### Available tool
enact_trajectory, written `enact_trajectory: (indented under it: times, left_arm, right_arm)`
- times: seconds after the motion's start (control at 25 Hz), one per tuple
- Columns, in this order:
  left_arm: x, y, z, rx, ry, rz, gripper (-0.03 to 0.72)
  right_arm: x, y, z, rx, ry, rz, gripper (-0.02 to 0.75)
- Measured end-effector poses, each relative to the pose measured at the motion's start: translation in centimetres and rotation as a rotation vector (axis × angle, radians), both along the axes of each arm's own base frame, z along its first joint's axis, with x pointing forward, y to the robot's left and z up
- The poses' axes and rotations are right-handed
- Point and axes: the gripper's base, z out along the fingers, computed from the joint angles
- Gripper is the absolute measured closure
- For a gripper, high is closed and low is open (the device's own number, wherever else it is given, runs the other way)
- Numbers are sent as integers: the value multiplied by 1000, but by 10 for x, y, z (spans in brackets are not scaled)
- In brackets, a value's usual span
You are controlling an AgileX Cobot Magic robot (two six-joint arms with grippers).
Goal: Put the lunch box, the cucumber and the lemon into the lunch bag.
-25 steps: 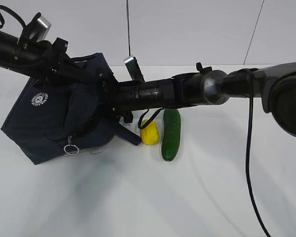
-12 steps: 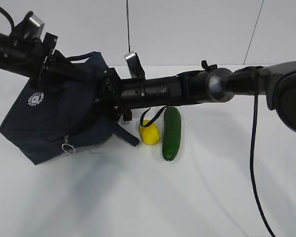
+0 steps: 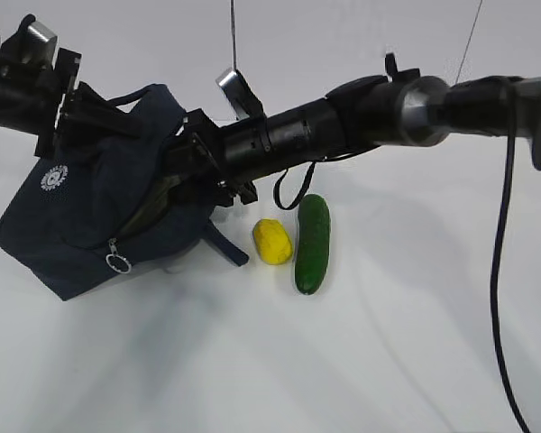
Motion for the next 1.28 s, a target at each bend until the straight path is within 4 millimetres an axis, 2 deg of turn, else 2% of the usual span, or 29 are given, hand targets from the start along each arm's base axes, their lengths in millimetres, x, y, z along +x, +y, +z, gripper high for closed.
enact_trajectory:
  times: [0.32, 0.56, 0.68, 0.92, 1.16, 1.28]
  left_arm:
    - [0, 5, 0, -5, 5, 7, 697]
    - [-1, 5, -1, 10, 10, 0, 697]
    - [-1, 5, -1, 11, 12, 1, 697]
    - [-1, 5, -1, 12, 12, 0, 697]
    - [-1, 5, -1, 12, 12, 0, 697]
    - [-1, 5, -1, 12, 12, 0, 697]
  right_arm:
    - [-12, -14, 41, -237, -54, 34, 281]
    - [-23, -36, 67, -506, -68, -4, 281]
    - [-24, -48, 69, -656, -25, -61, 281]
    - [-22, -72, 58, -941, 35, -168, 280]
    - [-15, -81, 56, -1025, 18, -275, 266]
    - [-10, -80, 48, -1029, 20, -297, 234]
